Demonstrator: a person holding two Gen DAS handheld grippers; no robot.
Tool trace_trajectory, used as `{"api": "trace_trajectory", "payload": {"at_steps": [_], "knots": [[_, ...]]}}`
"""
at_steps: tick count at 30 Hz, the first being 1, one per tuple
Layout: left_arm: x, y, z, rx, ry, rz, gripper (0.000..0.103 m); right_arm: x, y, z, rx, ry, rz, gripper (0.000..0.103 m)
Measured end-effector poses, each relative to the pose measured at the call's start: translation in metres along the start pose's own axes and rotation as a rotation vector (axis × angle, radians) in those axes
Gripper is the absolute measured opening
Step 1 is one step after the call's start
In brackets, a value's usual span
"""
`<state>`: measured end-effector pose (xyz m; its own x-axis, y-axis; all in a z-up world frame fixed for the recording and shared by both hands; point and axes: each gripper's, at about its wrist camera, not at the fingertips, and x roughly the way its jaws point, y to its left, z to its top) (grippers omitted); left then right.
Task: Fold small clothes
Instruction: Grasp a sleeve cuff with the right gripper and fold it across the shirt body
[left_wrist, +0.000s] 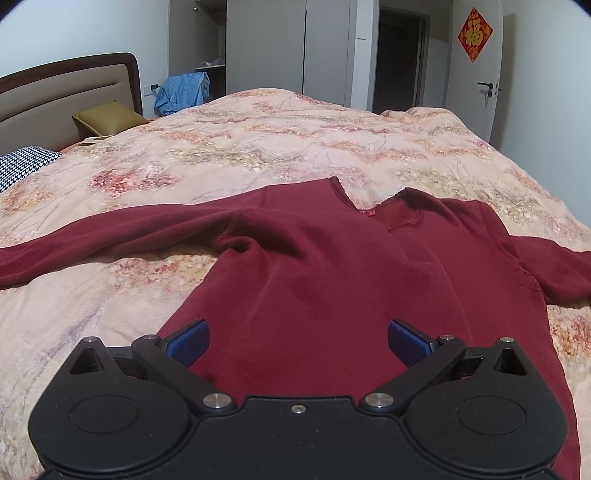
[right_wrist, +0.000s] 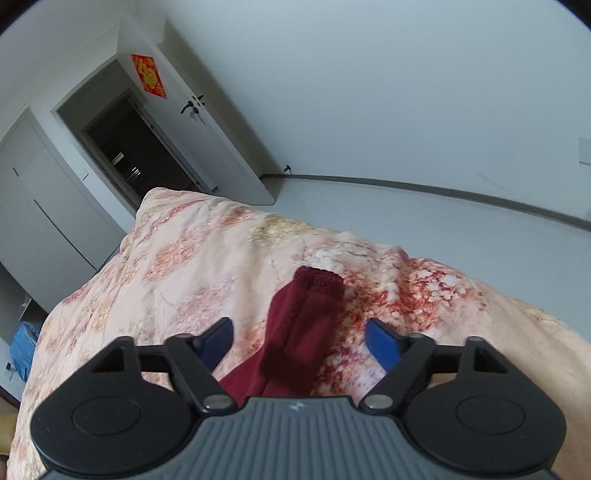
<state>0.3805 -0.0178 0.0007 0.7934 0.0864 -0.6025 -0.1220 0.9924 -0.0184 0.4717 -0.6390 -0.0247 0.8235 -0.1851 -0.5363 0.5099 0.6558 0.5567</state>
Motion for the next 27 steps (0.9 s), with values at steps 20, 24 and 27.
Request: {"api": "trace_trajectory", "payload": {"at_steps": [20, 24, 27], "knots": [[-0.017, -0.004, -0.002, 0.019, -0.005, -0.010, 0.102, -0.080, -0.044, 0.007, 0.075, -0.118, 0.138, 0.006], [-0.012, -0.006, -0.008, 0.043, 0.047, 0.005, 0.102, -0.105, -0.062, 0.003, 0.102, -0.163, 0.147, 0.006], [-0.007, -0.004, -0.014, 0.049, 0.080, 0.011, 0.102, -0.104, -0.075, -0.003, 0.125, -0.147, 0.110, 0.006]]}}
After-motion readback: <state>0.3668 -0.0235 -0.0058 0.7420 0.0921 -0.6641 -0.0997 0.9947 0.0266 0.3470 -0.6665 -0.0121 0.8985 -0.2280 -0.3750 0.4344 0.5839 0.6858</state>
